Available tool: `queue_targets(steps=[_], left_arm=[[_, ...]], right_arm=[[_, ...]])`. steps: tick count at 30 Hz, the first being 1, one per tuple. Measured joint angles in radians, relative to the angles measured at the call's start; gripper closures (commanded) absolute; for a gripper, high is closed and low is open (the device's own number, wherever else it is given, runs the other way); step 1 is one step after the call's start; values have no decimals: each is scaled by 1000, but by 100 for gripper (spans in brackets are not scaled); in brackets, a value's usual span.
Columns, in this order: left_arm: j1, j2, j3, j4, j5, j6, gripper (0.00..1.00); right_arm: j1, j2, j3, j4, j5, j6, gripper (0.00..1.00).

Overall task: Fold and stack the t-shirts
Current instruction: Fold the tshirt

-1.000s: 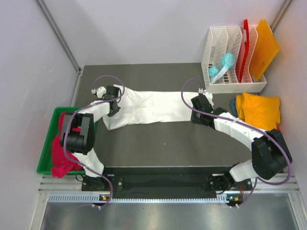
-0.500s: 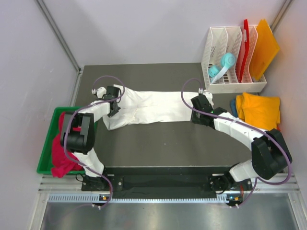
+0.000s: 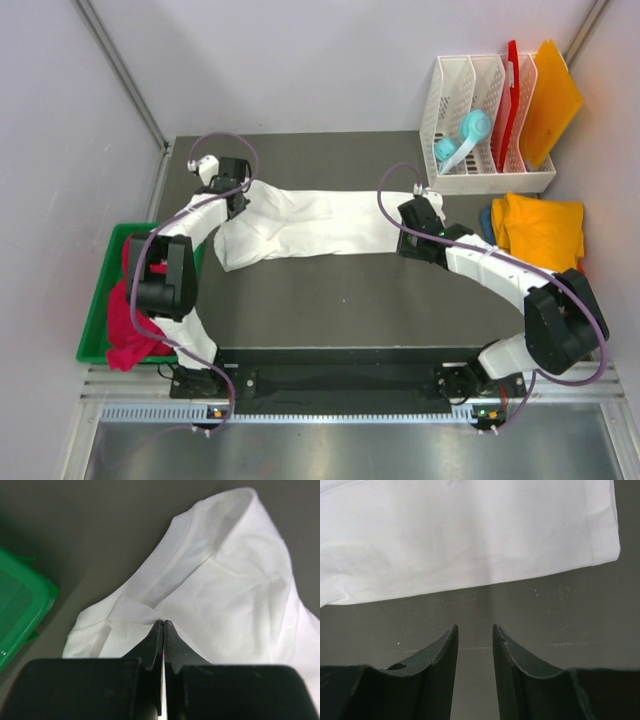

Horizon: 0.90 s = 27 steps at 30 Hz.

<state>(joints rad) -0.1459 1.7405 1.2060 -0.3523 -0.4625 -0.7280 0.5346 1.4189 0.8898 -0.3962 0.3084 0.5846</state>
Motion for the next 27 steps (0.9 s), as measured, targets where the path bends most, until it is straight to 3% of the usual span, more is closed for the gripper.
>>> queue_targets(steps=[10,12,13,15,16,17,23,26,27], left_arm=[[-6,201,183,-19,-3,43,97],[-6,225,202,-25,-2,51,83],[-6,240,218,-29,-2,56,64],[-6,261,245,-35,-3,68,34],[-6,266,252,-35,-3,71,7],[-6,266,253,-36,-3,73,1],[-9,174,170,-22,-10,56,1],[-17,63,82,-17,-7,36,5],[-23,19,47,-15,-5,27,7]], right_arm=[[0,0,-34,3,0,0,66],[0,0,-39,3,0,0,66],[0,0,-39,0,0,0,66],[0,0,-39,-2,0,0,66],[0,0,-39,-1,0,0,66],[0,0,-39,-2,0,0,66],[0,0,-39,2,-8,-8,68],[0,0,-39,18,-34,-17,75],[0,0,-39,23,-46,-18,81]])
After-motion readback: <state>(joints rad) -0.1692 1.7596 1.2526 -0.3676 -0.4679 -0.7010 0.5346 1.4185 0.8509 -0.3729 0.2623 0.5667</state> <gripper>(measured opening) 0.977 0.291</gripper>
